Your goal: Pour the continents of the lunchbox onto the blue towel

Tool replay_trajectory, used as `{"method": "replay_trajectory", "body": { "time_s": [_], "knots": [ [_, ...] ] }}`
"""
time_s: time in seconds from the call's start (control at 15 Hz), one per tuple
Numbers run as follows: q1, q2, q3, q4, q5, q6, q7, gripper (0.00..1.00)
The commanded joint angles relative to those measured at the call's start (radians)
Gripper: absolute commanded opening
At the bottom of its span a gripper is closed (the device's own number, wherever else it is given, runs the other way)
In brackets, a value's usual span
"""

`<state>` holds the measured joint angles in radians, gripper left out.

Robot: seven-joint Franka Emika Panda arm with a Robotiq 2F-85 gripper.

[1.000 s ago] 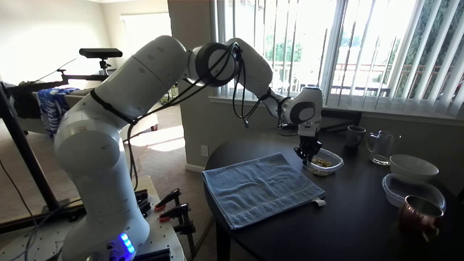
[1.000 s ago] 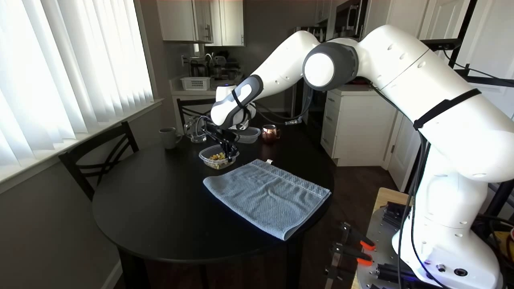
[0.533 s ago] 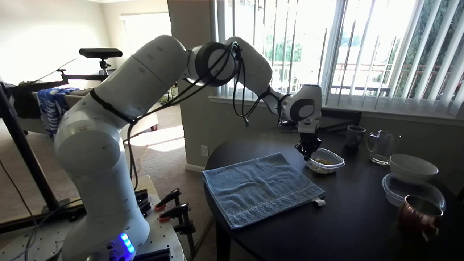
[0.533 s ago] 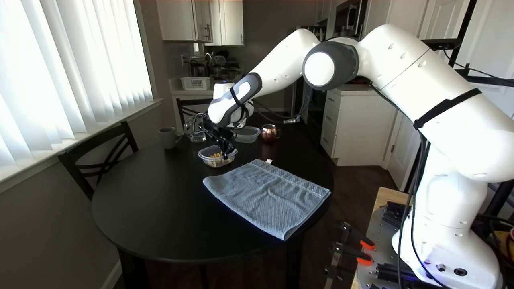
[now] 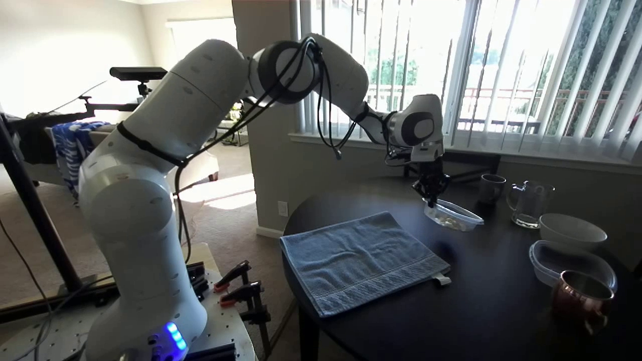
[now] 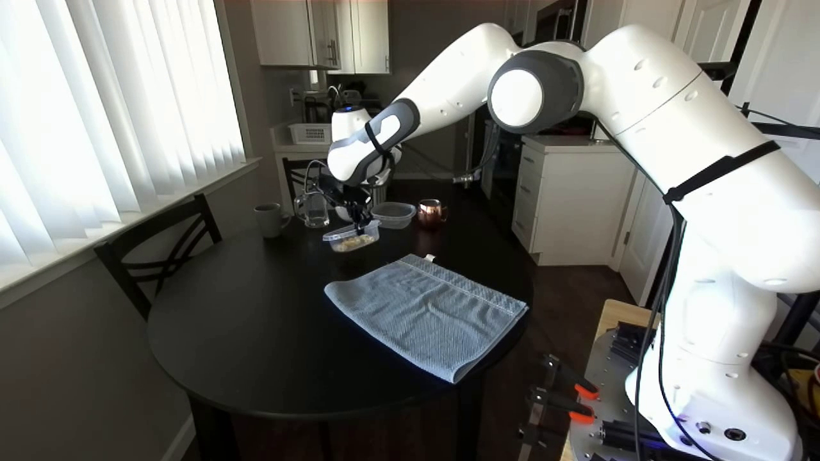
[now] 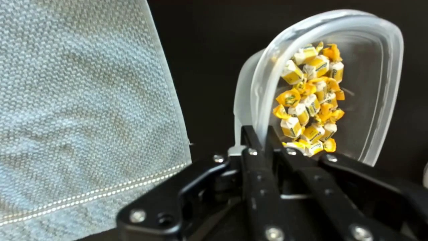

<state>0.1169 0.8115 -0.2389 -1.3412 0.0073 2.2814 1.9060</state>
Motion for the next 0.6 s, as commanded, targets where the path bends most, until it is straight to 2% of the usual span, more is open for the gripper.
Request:
{"method": "replay_trajectory", "body": {
  "time_s": [0.0,0.53],
  "knots": [
    [0.029,-0.091,-0.033,-0.057,-0.081,-0.097,0.081,0.07],
    [0.036,-0.151,0.005,-0.052,-0.220,-0.474,0.051,0.07]
  ]
}}
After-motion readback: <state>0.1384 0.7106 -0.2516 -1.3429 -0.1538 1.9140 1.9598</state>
